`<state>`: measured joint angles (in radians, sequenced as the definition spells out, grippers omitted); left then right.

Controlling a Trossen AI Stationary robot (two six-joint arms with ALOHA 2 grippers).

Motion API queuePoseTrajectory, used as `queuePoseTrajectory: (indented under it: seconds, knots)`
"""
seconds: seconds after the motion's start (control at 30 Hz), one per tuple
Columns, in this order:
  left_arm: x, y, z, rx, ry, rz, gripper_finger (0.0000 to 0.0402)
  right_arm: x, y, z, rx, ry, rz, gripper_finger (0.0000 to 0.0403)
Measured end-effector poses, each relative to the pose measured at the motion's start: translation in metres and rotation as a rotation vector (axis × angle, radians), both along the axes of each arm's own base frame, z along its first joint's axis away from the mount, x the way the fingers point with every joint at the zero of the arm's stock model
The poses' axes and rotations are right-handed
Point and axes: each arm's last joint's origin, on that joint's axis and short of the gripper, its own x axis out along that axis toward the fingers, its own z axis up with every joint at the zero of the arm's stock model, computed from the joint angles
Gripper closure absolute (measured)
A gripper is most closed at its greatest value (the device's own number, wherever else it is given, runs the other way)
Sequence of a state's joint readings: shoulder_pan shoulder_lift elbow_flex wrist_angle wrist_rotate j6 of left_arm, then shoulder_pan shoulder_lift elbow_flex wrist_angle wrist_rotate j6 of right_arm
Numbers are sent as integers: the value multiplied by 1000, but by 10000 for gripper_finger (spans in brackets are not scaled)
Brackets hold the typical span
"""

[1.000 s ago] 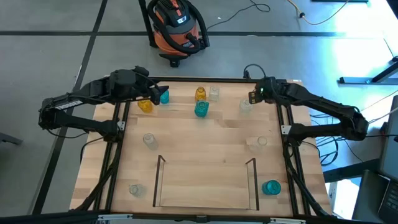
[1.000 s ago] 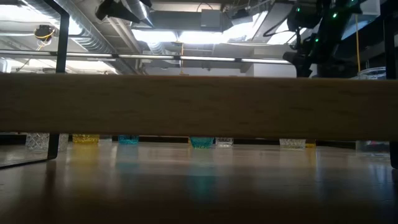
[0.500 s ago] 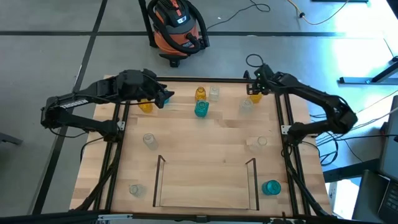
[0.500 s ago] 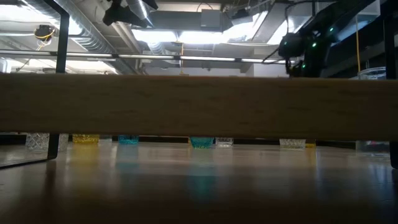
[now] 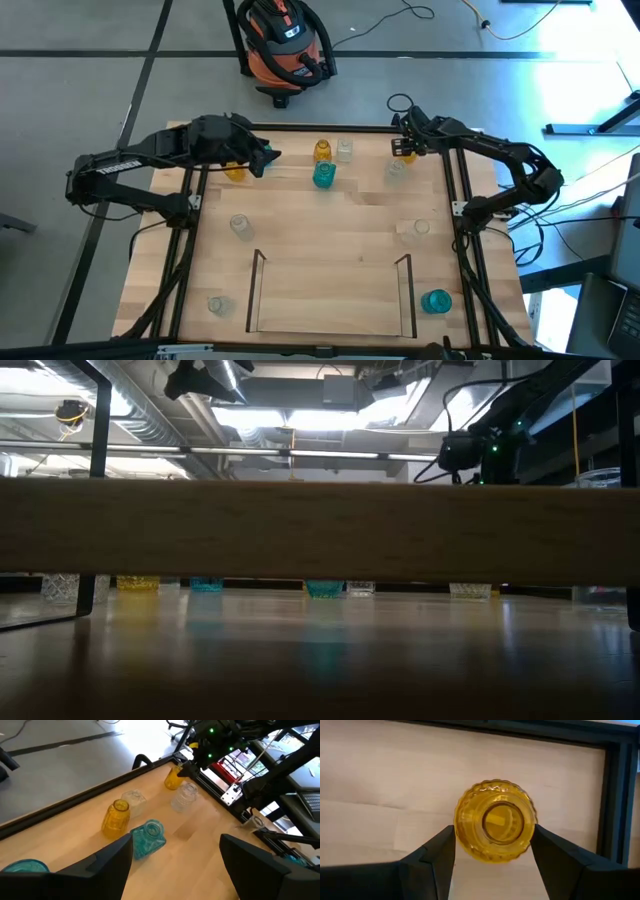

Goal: Sort vases onto shelf
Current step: Put the yellow vase on the shelf

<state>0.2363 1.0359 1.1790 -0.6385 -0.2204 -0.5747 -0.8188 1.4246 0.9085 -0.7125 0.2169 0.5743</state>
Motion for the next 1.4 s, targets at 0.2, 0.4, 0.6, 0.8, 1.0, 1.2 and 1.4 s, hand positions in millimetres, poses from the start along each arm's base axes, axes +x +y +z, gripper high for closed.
queuePoseTrajectory:
  seconds: [0.2, 0.4, 0.6, 0.8, 1.0, 1.2, 1.4]
  knots:
    - [0, 0, 0, 0, 2, 1, 113, 1, -1, 0, -9, -9, 2, 197]
    - [0, 0, 0, 1, 1, 2, 113, 1, -1, 1, -10, -7, 16, 272]
    - [0, 0, 0, 1, 1, 2, 113, 1, 0, 1, -7, -9, 31, 355]
    - [0, 0, 0, -2, 4, -2, 113, 1, 0, 1, 6, -15, 41, 398]
    - [0, 0, -1, -4, 7, -4, 113, 1, 1, 0, 15, -8, 41, 390]
    - [0, 0, -1, -4, 8, -4, 113, 2, 1, 1, 26, -42, 71, 371]
    - [0, 0, -1, -4, 8, -4, 113, 0, 4, 5, 26, -62, 57, 269]
